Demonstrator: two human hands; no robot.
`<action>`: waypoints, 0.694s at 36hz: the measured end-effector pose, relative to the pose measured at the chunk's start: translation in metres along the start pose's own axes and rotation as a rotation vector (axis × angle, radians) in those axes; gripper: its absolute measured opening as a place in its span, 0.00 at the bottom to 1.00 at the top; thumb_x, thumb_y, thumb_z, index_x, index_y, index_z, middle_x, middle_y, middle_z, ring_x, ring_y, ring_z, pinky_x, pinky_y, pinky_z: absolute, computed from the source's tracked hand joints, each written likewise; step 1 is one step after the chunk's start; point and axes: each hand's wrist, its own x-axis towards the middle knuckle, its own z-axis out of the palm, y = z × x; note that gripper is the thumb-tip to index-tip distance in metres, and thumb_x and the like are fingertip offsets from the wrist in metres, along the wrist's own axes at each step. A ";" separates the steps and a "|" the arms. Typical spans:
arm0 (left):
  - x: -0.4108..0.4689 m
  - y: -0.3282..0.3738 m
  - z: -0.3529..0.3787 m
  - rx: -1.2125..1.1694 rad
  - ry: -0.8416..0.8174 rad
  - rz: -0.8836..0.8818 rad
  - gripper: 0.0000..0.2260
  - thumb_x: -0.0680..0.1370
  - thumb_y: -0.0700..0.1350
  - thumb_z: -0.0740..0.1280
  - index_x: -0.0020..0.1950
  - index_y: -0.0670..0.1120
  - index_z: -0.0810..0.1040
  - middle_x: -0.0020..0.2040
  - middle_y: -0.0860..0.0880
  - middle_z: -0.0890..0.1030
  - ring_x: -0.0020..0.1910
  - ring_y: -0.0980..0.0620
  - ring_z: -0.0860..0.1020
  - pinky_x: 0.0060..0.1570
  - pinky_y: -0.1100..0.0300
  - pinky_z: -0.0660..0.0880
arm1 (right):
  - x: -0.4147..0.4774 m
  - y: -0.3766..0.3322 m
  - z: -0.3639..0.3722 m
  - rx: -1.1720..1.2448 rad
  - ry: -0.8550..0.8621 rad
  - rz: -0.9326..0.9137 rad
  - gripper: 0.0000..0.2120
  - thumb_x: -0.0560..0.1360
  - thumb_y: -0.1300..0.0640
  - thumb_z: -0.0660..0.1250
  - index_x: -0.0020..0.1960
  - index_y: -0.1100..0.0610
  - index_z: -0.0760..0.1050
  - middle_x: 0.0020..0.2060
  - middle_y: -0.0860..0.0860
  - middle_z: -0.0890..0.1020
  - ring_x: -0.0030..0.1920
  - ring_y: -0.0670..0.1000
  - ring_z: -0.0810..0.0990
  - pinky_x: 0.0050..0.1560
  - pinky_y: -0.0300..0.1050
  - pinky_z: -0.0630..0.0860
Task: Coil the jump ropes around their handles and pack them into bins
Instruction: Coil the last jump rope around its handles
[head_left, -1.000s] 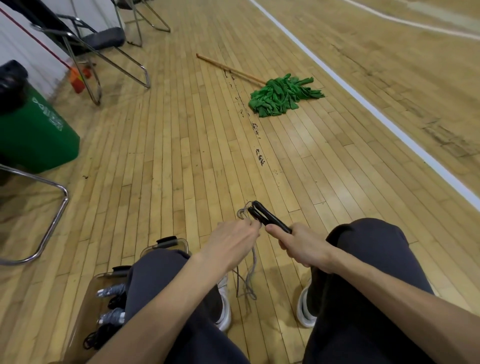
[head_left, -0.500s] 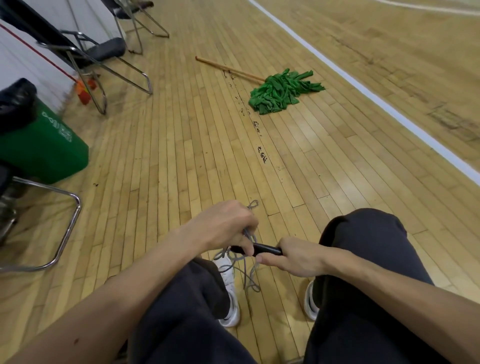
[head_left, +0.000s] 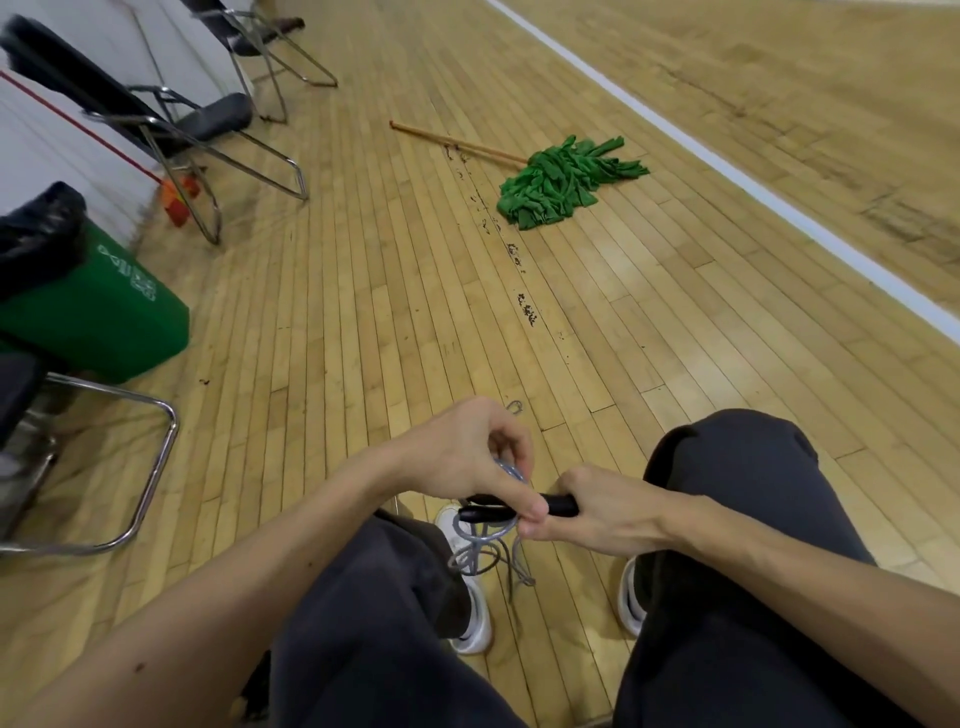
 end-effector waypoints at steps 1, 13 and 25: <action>0.001 0.000 0.000 -0.036 -0.010 0.002 0.14 0.68 0.46 0.81 0.39 0.39 0.81 0.27 0.58 0.75 0.27 0.61 0.71 0.29 0.68 0.66 | -0.001 0.001 0.000 0.014 0.003 0.000 0.35 0.63 0.18 0.59 0.31 0.52 0.63 0.24 0.45 0.64 0.26 0.48 0.63 0.32 0.47 0.62; 0.005 -0.015 0.008 -0.499 0.136 -0.034 0.14 0.75 0.52 0.70 0.38 0.42 0.78 0.33 0.46 0.76 0.30 0.52 0.74 0.34 0.62 0.71 | -0.006 -0.005 -0.006 0.171 0.108 -0.024 0.32 0.64 0.21 0.60 0.33 0.52 0.63 0.24 0.43 0.64 0.25 0.46 0.61 0.31 0.44 0.61; 0.007 -0.027 0.019 -0.172 0.534 0.152 0.17 0.75 0.51 0.75 0.32 0.43 0.77 0.26 0.47 0.75 0.26 0.55 0.70 0.30 0.60 0.68 | -0.006 -0.005 -0.007 0.195 0.090 -0.012 0.34 0.63 0.19 0.60 0.32 0.52 0.62 0.23 0.42 0.63 0.25 0.46 0.60 0.34 0.46 0.61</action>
